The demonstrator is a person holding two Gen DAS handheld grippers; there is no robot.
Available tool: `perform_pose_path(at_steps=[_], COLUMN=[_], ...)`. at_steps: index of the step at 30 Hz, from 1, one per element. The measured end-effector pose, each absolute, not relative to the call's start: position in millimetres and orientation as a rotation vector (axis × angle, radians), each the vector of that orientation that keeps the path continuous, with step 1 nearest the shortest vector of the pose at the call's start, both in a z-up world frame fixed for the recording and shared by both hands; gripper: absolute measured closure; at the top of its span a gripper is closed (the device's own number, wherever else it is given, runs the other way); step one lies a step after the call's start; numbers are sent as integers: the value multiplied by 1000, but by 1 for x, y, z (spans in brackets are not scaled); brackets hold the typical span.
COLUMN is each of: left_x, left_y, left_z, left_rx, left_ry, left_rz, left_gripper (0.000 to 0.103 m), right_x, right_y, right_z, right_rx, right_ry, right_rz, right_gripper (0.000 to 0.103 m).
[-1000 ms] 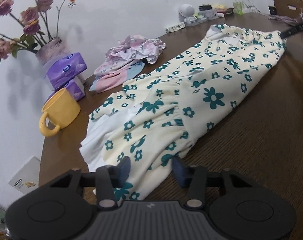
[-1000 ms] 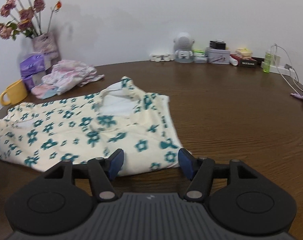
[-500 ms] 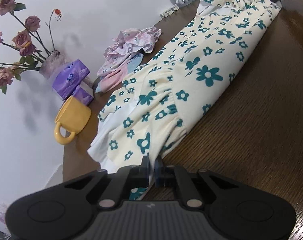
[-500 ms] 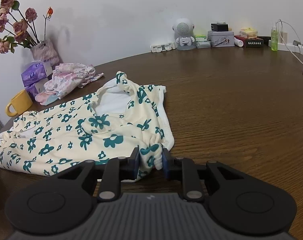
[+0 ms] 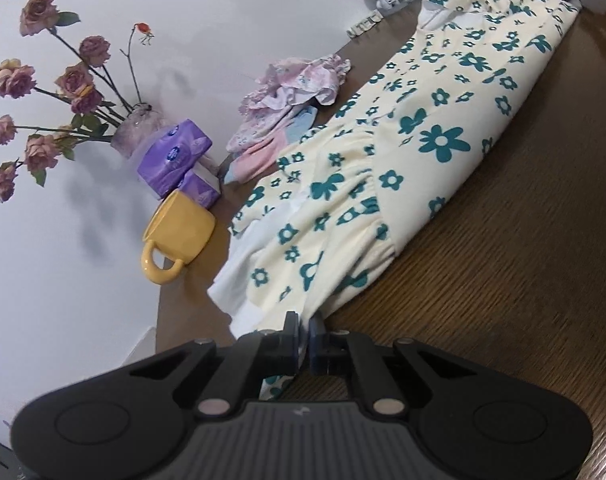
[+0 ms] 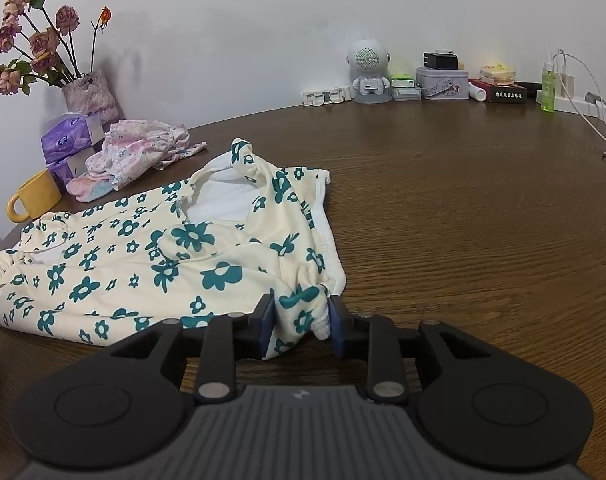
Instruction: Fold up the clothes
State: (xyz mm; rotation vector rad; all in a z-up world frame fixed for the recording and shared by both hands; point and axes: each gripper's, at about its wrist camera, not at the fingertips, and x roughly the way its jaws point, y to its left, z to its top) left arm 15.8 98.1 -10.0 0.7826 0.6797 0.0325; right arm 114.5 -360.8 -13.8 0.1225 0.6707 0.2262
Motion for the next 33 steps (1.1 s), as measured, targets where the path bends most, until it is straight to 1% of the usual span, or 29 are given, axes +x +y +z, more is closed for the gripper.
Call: perform_pose_path(at_steps=[4, 6, 7, 8, 9, 10, 12, 14, 17, 21, 26, 28, 29, 32, 33], left_x=[17, 15, 14, 12, 11, 9, 4, 4, 13, 44, 87, 102, 107, 114, 116], left_y=[110, 120, 124, 129, 133, 136, 138, 131, 107, 58, 15, 10, 10, 23, 27], left_z=[-14, -12, -9, -5, -1, 5, 19, 33, 47, 46, 28, 21, 18, 9, 6], left_rx=[768, 740, 718, 692, 667, 635, 565, 486, 379, 292, 244, 200, 173, 62, 24], left_ry=[710, 718, 718, 715, 712, 700, 665, 620, 561, 544, 613, 638, 648, 666, 671], left_rz=[87, 118, 135, 154, 172, 181, 189, 138, -38, -310, -428, -415, -403, -343, -322], left_gripper=[97, 94, 93, 90, 85, 80, 65, 57, 54, 54, 55, 59, 63, 71, 72], right_x=[114, 114, 114, 113, 112, 109, 99, 89, 82, 92, 110, 117, 121, 130, 131], right_y=[-360, -360, -359, -359, -359, -360, -364, -365, -350, -298, -225, -209, -204, -194, -192], right_z=[-15, -15, -15, -14, -13, -11, -1, 12, 27, 25, 10, 8, 7, 2, 0], right_rx=[118, 114, 111, 109, 107, 107, 119, 127, 104, 35, -94, -101, -96, -76, -73], right_ry=[668, 667, 666, 665, 662, 651, 605, 557, 514, 545, 602, 610, 617, 645, 653], right_rz=[225, 225, 226, 225, 223, 222, 215, 215, 272, 434, 555, 569, 571, 565, 559], right_gripper=[74, 73, 70, 64, 62, 61, 59, 58, 58, 58, 58, 58, 58, 58, 58])
